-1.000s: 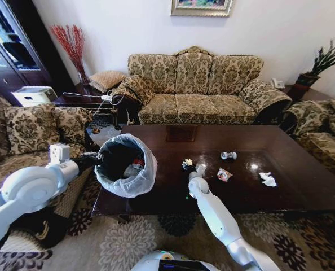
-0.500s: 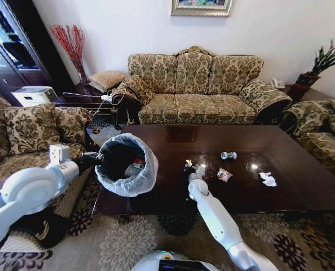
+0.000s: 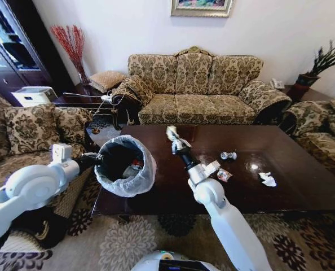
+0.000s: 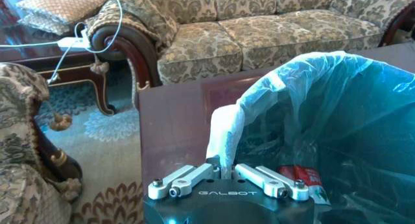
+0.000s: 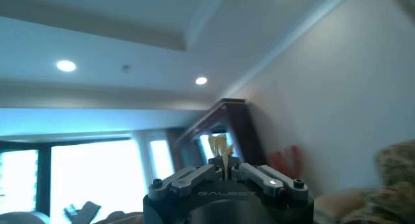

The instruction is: Move to the front of the table and place the trash on the table into the trash bin.

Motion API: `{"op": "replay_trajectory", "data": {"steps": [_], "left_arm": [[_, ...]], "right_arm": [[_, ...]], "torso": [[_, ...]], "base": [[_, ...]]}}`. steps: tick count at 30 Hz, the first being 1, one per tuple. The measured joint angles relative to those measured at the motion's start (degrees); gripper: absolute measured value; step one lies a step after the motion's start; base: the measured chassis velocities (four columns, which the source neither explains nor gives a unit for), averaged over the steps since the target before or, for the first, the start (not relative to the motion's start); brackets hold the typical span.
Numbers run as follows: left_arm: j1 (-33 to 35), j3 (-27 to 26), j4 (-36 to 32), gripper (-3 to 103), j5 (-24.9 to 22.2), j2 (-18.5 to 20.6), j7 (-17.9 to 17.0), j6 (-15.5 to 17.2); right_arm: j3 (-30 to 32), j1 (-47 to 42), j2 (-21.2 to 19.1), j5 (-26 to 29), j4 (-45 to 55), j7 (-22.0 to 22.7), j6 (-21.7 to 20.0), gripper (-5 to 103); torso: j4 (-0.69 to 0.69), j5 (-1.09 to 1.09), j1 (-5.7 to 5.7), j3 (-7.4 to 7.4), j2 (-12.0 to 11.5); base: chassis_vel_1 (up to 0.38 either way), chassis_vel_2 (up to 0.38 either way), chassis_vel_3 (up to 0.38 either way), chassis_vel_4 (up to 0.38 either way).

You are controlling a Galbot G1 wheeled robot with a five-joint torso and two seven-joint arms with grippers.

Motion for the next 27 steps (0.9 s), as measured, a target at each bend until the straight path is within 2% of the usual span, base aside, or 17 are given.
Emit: {"op": "replay_trajectory", "data": {"steps": [2, 6, 7, 8, 10, 11, 15, 17, 19, 20, 21, 22, 24, 25, 27], "left_arm": [[0.1, 0.0, -1.5, 0, -0.3, -0.2, -0.2, 0.2], [0.2, 0.0, -3.3, 0, -0.7, -0.5, -0.4, 0.5], [0.2, -0.1, -3.6, 0, -0.8, -0.7, -0.5, 0.5], [0.2, -0.1, -3.6, 0, -0.8, -0.7, -0.5, 0.5], [0.3, -0.1, -3.7, 0, -0.8, -1.0, -0.6, 0.5], [0.3, -0.1, -3.7, 0, -0.8, -1.0, -0.6, 0.5], [0.2, -0.1, -3.7, 0, -0.8, -1.3, -0.6, 0.5], [0.2, -0.1, -3.7, 0, -0.8, -1.4, -0.6, 0.5], [0.2, -0.1, -3.7, 0, -0.8, -1.7, -0.6, 0.5], [0.2, -0.1, -3.7, 0, -0.8, -1.7, -0.6, 0.5], [0.2, -0.1, -3.7, 0, -0.8, -2.0, -0.6, 0.5], [0.2, -0.1, -3.6, 0, -0.8, -2.1, -0.6, 0.5], [0.2, -0.1, -3.6, 0, -0.7, -2.4, -0.5, 0.5], [0.2, -0.1, -3.6, 0, -0.7, -2.4, -0.5, 0.5], [0.3, -0.1, -3.3, 0, -0.6, -2.8, -0.5, 0.5]], "right_arm": [[-4.1, 2.0, -0.2, -0.9, -0.5, -0.9, -0.4, 0], [-8.0, 3.7, 0.2, -3.3, -2.3, -0.6, -1.3, 0], [-8.9, 4.0, 0.6, -4.6, -3.2, -0.3, -1.2, 5], [-8.9, 4.0, 0.6, -4.6, -3.2, -0.3, -1.2, 5], [-9.5, 4.0, 1.0, -5.9, -3.8, 0.0, -1.2, 16], [-9.5, 4.0, 1.0, -5.9, -3.8, 0.0, -1.2, 16], [-9.6, 4.0, 0.9, -6.0, -3.8, 0.0, -1.2, 37], [-9.5, 4.0, 0.8, -6.0, -3.8, 0.0, -1.2, 37], [-9.5, 4.0, 0.8, -6.0, -3.8, -0.1, -1.2, 48], [-9.5, 4.0, 0.8, -6.0, -3.8, -0.1, -1.2, 48], [-9.4, 3.8, 0.9, -6.0, -3.8, -0.2, -1.1, 59], [-9.3, 3.7, 1.0, -6.0, -3.8, -0.2, -1.1, 59], [-9.1, 3.3, 1.0, -5.9, -3.6, -0.3, -1.0, 70], [-9.1, 3.3, 1.0, -5.9, -3.6, -0.3, -1.0, 70], [-8.5, 2.3, 1.0, -5.4, -2.5, -0.3, -0.1, 81]], "torso": [[0.0, 0.0, 0.0, 0.0, 0.0], [0.01, 0.0, 0.0, 0.01, 0.0], [0.0, 0.0, 0.0, 0.01, 0.0], [0.0, 0.0, 0.0, 0.01, 0.0], [0.0, 0.0, 0.0, 0.01, 0.0], [0.0, 0.0, 0.0, 0.01, 0.0], [0.0, 0.0, 0.0, 0.01, 0.0], [0.0, 0.0, 0.0, 0.01, 0.0], [0.0, 0.0, 0.01, 0.01, 0.0], [0.0, 0.0, 0.01, 0.01, 0.0], [0.0, 0.0, 0.01, 0.01, 0.0], [0.0, 0.0, 0.01, 0.01, 0.0], [0.0, 0.0, 0.0, 0.01, 0.0], [0.0, 0.0, 0.0, 0.01, 0.0], [0.0, 0.0, 0.01, 0.01, 0.0]], "base": [[0.0, 0.0, 0.0, 0.0], [0.0, 0.0, 0.0, 0.0], [0.0, 0.0, 0.0, 0.0], [0.0, 0.0, 0.0, 0.0], [0.0, 0.0, 0.0, 0.0], [0.0, 0.0, 0.0, 0.0], [0.0, 0.0, 0.0, 0.0], [0.0, 0.0, 0.0, 0.0], [0.0, 0.0, 0.0, 0.0], [0.0, 0.0, 0.0, 0.0], [0.0, 0.0, 0.0, 0.0], [0.0, 0.0, 0.0, 0.0], [0.0, 0.0, 0.0, 0.0], [0.0, 0.0, 0.0, 0.0], [0.0, 0.0, 0.0, 0.0]]}}
